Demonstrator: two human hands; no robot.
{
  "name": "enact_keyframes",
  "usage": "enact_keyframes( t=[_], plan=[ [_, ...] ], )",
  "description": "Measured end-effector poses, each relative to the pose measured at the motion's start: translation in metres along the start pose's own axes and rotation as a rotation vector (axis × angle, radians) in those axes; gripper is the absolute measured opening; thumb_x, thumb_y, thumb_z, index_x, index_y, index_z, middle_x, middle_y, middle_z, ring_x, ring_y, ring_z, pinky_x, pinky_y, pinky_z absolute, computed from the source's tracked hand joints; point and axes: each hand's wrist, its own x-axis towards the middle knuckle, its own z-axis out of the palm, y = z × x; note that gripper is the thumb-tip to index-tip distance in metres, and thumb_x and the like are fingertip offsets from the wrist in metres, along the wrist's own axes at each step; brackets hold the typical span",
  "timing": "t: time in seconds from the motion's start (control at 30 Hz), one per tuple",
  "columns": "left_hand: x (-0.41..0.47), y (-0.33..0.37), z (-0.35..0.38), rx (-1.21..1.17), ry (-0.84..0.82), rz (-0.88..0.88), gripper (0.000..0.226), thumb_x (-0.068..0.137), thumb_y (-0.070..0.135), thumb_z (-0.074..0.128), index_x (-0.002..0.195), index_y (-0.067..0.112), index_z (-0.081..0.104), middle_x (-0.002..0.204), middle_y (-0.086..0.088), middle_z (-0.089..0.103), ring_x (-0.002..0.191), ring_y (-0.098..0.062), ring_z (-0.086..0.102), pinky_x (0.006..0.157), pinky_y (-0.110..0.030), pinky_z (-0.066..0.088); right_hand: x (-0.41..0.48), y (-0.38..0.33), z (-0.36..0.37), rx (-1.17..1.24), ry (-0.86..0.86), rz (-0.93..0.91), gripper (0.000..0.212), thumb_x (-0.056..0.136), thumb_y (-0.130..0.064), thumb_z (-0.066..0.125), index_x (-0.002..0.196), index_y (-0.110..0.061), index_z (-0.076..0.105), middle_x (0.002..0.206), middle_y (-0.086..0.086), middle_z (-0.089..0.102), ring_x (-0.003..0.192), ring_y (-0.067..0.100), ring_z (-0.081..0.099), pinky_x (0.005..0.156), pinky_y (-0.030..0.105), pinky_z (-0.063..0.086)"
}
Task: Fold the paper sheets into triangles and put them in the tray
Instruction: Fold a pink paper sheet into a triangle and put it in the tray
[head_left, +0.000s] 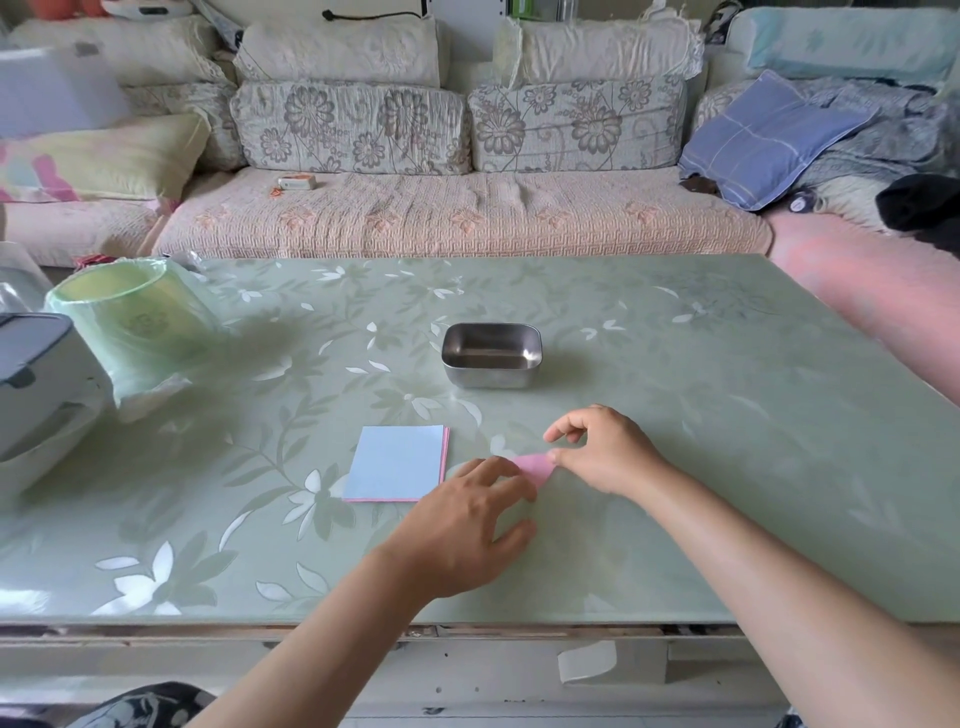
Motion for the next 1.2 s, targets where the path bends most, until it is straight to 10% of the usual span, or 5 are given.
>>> enact_keyframes(
  t=[0.37, 0.63, 1.2],
  plan=[
    [0.018, -0.003, 0.007, 0.160, 0.001, 0.003, 0.044, 0.094, 0.060, 0.043, 0.132, 0.042, 0.056, 0.121, 0.010, 0.043, 0.114, -0.012, 0.042, 0.092, -0.026, 0.037, -0.004, 0.000, -0.003, 0.012, -0.063, -0.009, 0.025, 0.067, -0.048, 0.080, 0.089, -0.042, 0.070, 0.100, -0.015, 0.056, 0.092, 0.007, 0.059, 0.077, 0.025, 0.051],
    [0.020, -0.006, 0.007, 0.116, 0.000, -0.023, 0.042, 0.093, 0.061, 0.047, 0.128, 0.042, 0.060, 0.121, 0.013, 0.045, 0.112, -0.012, 0.041, 0.094, -0.027, 0.040, 0.008, 0.003, -0.003, 0.001, 0.029, 0.028, 0.024, 0.084, -0.021, 0.066, 0.068, -0.039, 0.070, 0.076, -0.021, 0.069, 0.079, 0.003, 0.065, 0.078, 0.027, 0.056],
    [0.059, -0.020, -0.002, -0.080, 0.027, -0.151, 0.057, 0.069, 0.047, 0.080, 0.120, 0.040, 0.054, 0.102, 0.022, 0.058, 0.097, -0.014, 0.048, 0.091, -0.033, 0.043, -0.003, 0.013, -0.006, 0.006, -0.069, -0.207, 0.014, 0.093, -0.036, 0.063, 0.101, -0.039, 0.074, 0.098, -0.019, 0.057, 0.080, -0.012, 0.051, 0.069, 0.014, 0.036]
  ],
)
